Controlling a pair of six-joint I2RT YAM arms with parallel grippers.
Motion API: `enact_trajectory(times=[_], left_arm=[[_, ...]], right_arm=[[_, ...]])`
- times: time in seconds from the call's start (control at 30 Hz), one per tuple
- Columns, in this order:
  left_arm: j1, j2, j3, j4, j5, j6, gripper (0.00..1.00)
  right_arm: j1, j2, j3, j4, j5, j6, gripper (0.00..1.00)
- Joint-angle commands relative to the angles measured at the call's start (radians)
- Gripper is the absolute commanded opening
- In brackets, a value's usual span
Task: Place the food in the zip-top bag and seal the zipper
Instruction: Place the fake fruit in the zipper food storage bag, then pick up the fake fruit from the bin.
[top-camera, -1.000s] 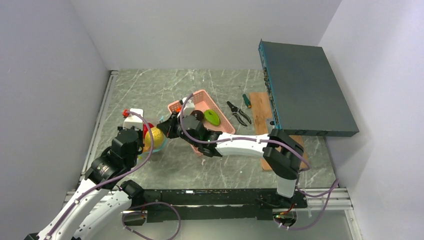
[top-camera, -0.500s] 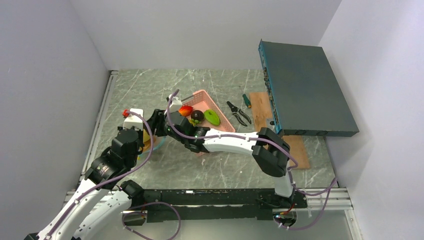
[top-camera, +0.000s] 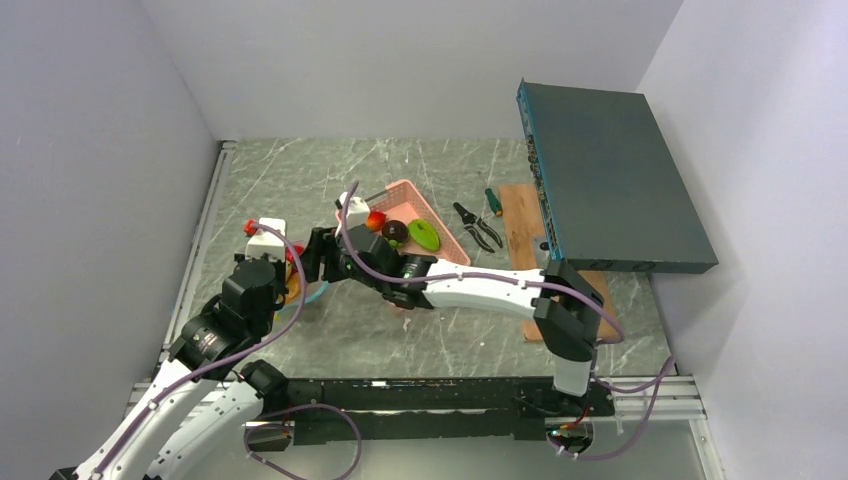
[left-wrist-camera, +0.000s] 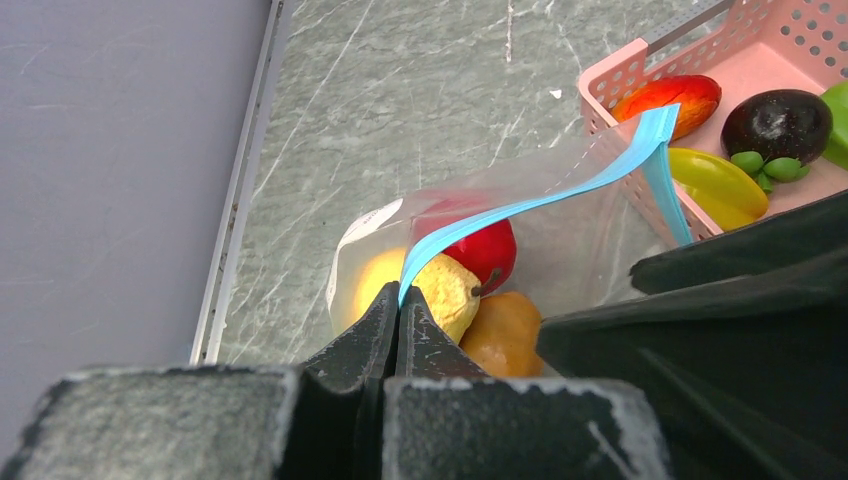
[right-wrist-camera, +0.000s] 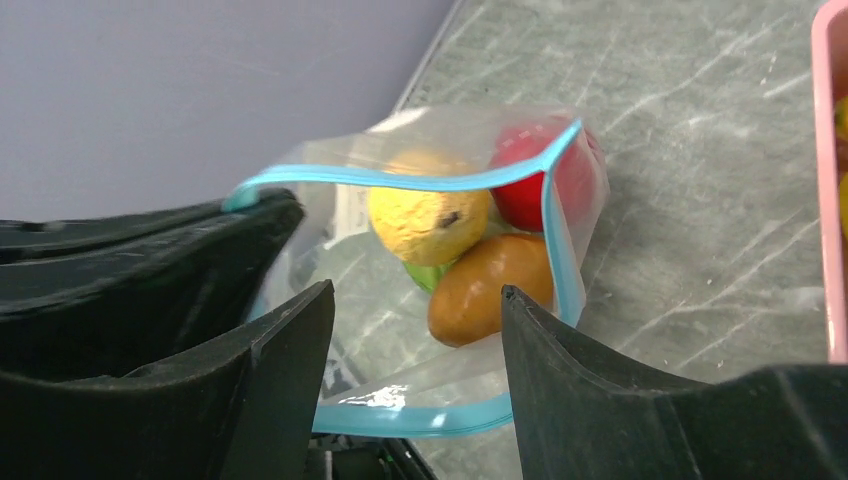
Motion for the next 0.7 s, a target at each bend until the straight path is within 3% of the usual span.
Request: enact_trajectory(times=[0.0, 0.2, 0.4, 0.67], left_arm=[[-0.001, -0.003, 0.001, 0.038, -0.001, 0.011, 0.0], [0.0, 0.0, -0.001, 0.042, -0.003, 0.013, 0.0], [-0.001, 0.006, -0.003, 0.041, -0.005, 0.012, 0.0], [-0.001, 0.013, 0.002, 0.034, -0.006, 0.009, 0.0]], right_arm=[[0.007, -0.107, -0.008, -0.011, -0.009, -0.066, 0.64], [0.013, -0.176, -0.047, -0.053, -0.05, -0.194, 0.64], [0.011, -0.307, -0.172, -0.018, -0.028, -0.333, 0.7], [0.0, -0.435, -0.279, -0.054, 0.2, -0.476, 0.71]])
